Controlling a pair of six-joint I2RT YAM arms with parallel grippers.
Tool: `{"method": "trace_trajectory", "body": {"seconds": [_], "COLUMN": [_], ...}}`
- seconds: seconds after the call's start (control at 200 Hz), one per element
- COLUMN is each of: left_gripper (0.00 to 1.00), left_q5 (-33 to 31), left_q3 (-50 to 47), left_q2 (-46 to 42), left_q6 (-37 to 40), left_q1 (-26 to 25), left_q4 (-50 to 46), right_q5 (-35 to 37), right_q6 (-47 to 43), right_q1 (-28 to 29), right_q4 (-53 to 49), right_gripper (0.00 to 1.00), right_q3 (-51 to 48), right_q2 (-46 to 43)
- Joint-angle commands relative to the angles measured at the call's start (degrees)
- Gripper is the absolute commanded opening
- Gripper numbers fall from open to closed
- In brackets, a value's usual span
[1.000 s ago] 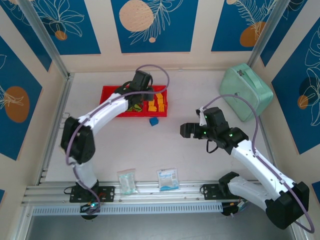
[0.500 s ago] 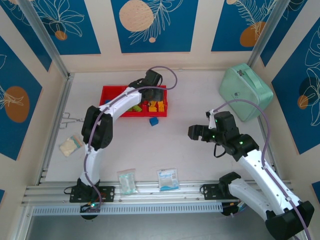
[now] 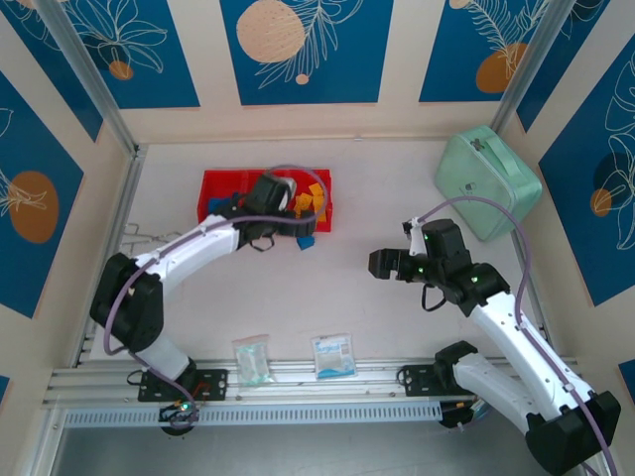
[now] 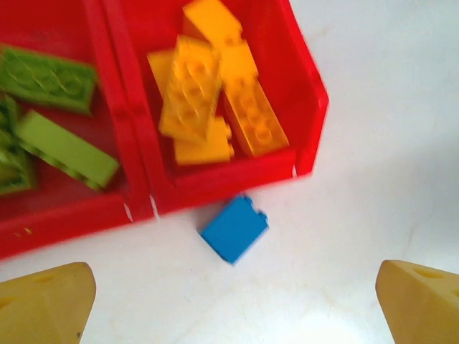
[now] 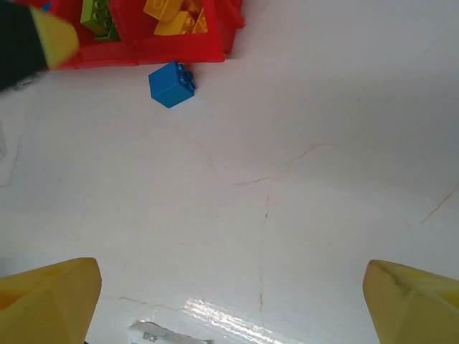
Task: Sort the legos into containers by color
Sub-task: Rotate the container at the top-center of the table.
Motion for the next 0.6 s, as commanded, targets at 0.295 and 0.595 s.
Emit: {"method": "trace_trajectory", "body": {"seconds": [0.295,0.595], "left_gripper": [1.0,1.0], "left_q5": [3.96,-4.04], "left_q3": [-9.78,-0.51], "left_q2": [11.34,18.74], "left_q6": [2.34,2.18], "left_q1": [-2.42,-2.62], "left_q4": [13.29,12.82], "right_q5": [-5.32,-3.49], "right_q6": [0.3,0.02], "right_q1": [-0.17,-0.09], "right_q4": [3.04,0.32], "right_gripper": [0.94,0.94], "right_q3": [-0.48,-0.35], "right_q2": [3.52,1.07]}}
